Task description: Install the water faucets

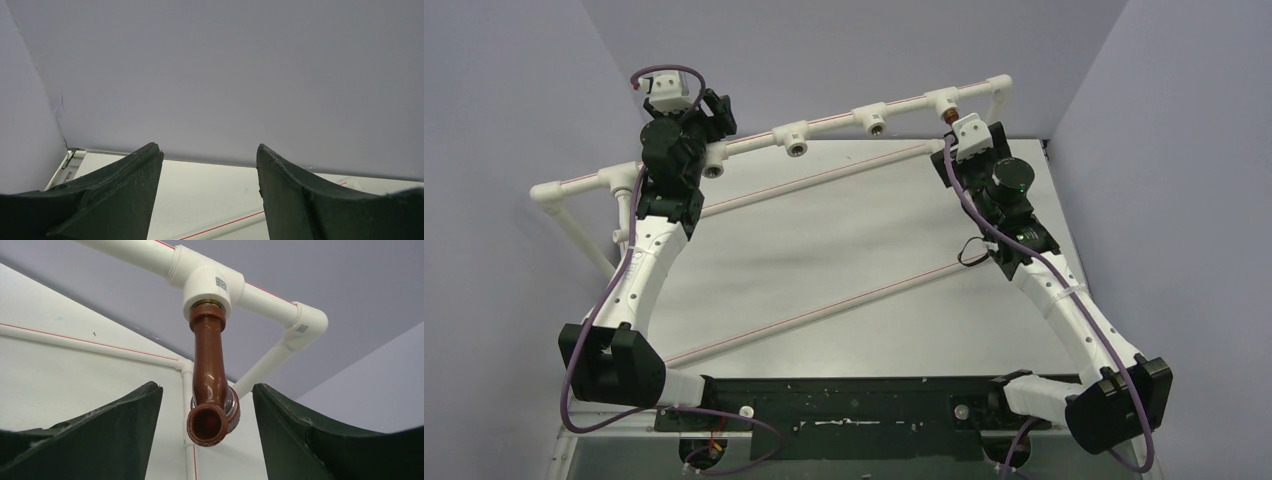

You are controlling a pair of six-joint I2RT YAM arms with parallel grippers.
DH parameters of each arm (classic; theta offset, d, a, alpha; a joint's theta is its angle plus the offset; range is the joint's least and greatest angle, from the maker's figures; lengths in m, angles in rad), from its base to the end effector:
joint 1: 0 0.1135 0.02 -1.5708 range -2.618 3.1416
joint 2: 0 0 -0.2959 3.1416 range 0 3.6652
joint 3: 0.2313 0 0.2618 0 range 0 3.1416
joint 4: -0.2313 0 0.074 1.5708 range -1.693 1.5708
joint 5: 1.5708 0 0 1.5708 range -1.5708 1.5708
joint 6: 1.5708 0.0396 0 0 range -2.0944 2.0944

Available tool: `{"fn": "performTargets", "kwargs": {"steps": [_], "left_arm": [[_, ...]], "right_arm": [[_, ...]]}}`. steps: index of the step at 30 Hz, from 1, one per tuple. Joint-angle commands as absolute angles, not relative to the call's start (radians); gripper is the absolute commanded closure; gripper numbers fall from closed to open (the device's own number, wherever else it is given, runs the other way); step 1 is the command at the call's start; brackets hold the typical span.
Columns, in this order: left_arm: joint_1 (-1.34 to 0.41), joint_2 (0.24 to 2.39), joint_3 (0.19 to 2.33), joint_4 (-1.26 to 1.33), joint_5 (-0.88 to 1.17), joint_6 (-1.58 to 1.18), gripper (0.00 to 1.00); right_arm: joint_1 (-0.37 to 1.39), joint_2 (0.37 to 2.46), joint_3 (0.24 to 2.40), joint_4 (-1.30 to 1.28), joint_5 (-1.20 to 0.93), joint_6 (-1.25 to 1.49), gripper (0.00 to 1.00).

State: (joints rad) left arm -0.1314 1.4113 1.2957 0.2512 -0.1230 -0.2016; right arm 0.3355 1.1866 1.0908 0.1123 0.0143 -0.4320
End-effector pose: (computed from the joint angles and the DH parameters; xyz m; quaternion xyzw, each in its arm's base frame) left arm 0.3430 -0.0404 0.4512 -0.0693 0.6543 -0.0848 0.7483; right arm 0.2665 0.0923 0.4251 -0.2578 0.6521 -0.0394 0.7118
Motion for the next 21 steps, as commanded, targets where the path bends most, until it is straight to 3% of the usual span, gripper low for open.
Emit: {"fn": "performTargets", "kwargs": {"steps": [1,6,13,21], "left_arm": [[-0.15,1.498,1.238,0.018,-0.081,-0.164,0.34],[-0.15,1.499,1.238,0.018,-0.078,-0.166,0.34],[-0.146,1.499,1.238,0.018,-0.076,-0.167,0.34],[-0.143,1.499,1.24,0.019,-0.074,-0.169,0.34]], "right_arm": [[0.334,1.208,1.145,0.177,0.051,-0.431,0.34],[0.32,1.222,1.124,0.214,0.021,-0.367,0.5],[0.279,1.233,1.127,0.241,-0.045,-0.22,1.0],[0.225,1.203,1.093,0.324,-0.117,0.15,1.0]]}}
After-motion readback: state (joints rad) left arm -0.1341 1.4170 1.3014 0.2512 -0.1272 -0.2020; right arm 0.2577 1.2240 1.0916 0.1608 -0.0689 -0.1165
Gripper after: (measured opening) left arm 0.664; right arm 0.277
